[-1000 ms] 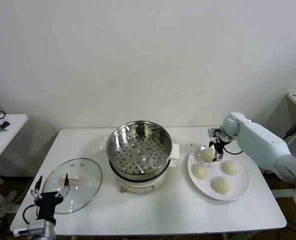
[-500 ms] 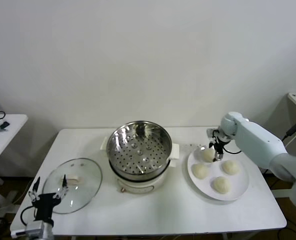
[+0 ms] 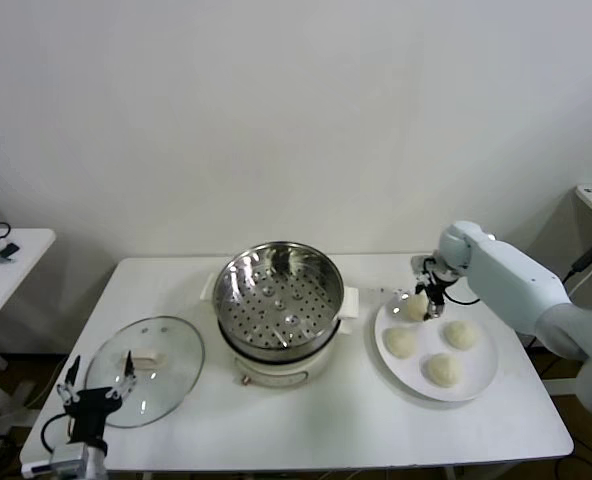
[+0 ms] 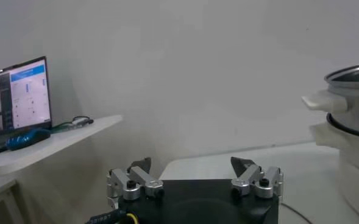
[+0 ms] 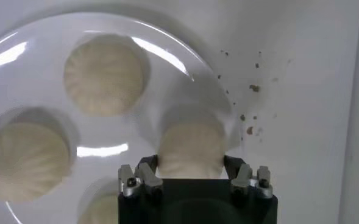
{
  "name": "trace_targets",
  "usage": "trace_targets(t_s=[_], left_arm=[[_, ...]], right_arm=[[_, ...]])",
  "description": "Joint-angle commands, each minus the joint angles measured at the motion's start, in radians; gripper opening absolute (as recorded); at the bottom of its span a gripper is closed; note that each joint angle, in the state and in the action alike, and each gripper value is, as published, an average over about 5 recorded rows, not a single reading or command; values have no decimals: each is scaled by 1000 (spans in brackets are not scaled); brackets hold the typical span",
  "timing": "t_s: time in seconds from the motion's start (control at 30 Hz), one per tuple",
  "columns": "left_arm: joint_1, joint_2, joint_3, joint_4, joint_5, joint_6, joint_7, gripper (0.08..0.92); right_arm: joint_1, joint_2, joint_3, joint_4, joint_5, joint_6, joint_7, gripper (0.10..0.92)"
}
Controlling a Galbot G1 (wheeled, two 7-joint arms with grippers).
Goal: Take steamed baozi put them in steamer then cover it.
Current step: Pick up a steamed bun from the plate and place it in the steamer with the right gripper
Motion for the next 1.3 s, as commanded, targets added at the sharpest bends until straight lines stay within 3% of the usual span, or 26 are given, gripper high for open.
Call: trace_targets(t_s=[0.03, 0.33, 0.6, 1.0, 1.3], left_arm=[[7, 0, -2, -4, -4, -2, 0, 823], [17, -1, -3, -8, -8, -1, 2, 823], [25, -8, 0, -14, -5, 0, 4, 823], [42, -28, 3, -40, 6, 7, 9, 823], [37, -45, 13, -47, 17, 17, 15, 823]], right_arm=[[107, -5, -71, 33, 59, 59, -11, 712], [398, 31, -297, 134, 235, 212, -58, 712], [544, 181, -357, 161, 264, 354, -99, 712], [542, 406, -334, 233, 109, 545, -101, 720], [390, 473, -243, 231, -206, 644, -59, 720]])
